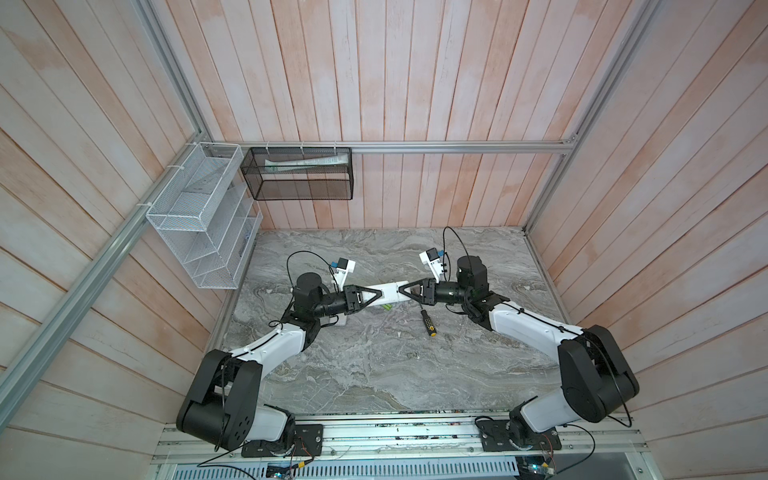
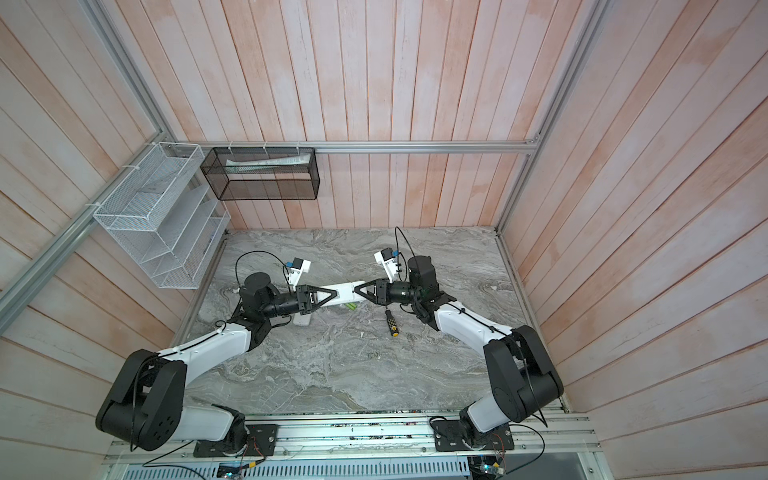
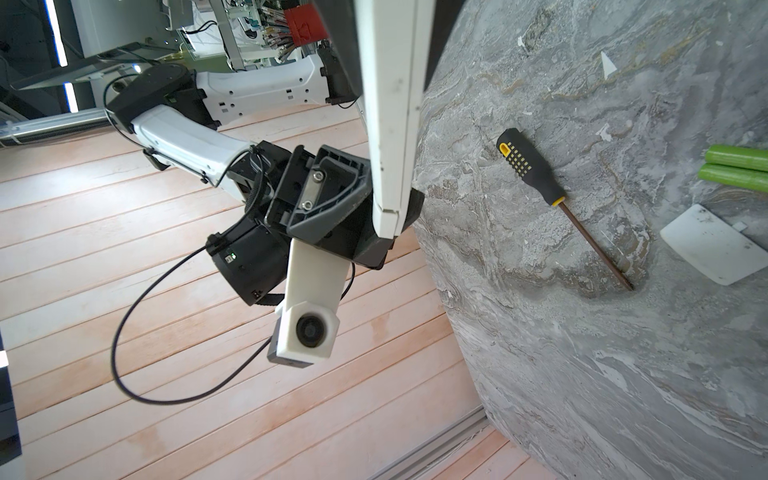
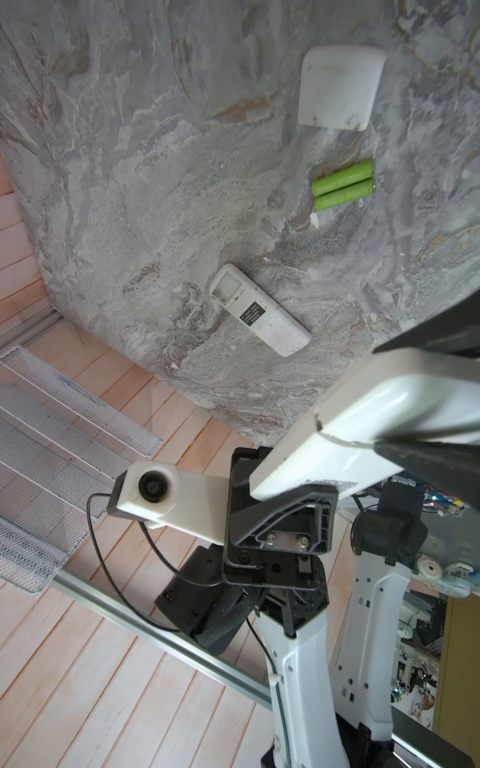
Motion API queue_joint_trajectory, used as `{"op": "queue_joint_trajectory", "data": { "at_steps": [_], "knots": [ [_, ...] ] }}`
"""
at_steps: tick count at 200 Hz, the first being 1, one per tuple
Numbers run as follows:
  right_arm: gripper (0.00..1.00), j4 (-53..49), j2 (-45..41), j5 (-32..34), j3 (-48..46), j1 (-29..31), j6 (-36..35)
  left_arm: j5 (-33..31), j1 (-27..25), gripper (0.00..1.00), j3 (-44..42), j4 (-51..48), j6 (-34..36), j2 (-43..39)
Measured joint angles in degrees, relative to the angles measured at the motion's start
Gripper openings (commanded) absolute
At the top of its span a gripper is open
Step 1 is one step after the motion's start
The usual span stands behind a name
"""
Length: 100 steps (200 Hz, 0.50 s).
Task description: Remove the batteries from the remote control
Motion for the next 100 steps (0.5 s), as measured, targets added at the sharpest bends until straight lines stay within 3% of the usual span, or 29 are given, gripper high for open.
{"op": "queue_joint_trajectory", "data": {
  "at_steps": [12,57,100],
  "knots": [
    [0.28,0.1,0.0,-0.3,0.0,0.0,0.3,0.1,0.0,0.0,-0.2,0.5,-0.3,0.0],
    [0.43,0.0,0.2,-0.6,0.2,0.0,-0.1,0.2,0.0,0.0,-0.3,1.3,-1.9,0.0],
    [0.48,-1.9,0.4,1.4,0.5,0.3,-1.0,-0.6,-0.1,0.0,-0.3,0.5,-2.8,0.0]
  ]
}}
